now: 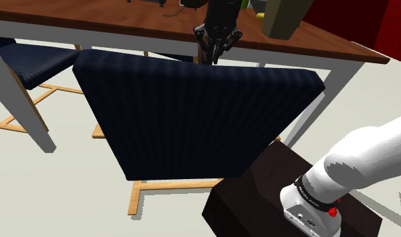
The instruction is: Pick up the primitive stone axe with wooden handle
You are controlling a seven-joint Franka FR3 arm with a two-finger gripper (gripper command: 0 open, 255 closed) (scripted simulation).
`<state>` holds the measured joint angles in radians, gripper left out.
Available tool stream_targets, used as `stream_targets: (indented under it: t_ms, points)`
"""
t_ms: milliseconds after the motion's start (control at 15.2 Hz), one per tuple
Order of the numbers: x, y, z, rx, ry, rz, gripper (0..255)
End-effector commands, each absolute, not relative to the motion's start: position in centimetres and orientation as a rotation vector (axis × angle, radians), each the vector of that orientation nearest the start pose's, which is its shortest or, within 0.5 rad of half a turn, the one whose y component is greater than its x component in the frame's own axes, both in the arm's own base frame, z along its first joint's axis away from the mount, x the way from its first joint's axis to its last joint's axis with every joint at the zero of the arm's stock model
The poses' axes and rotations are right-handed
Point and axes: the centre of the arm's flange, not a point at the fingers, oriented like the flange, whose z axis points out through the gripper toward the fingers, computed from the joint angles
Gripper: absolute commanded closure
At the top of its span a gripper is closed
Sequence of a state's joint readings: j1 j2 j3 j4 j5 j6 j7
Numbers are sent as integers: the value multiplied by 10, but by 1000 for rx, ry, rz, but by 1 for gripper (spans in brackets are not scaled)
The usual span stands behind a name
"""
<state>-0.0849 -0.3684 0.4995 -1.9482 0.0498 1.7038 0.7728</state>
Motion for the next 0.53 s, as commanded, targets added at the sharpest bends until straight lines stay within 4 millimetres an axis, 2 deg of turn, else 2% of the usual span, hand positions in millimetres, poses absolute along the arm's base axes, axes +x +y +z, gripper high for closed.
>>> stream_targets:
  t_ms: [0,462]
  points:
    - [408,222,629,-3132,615,-223,255]
    - [408,222,666,-3132,615,-223,255]
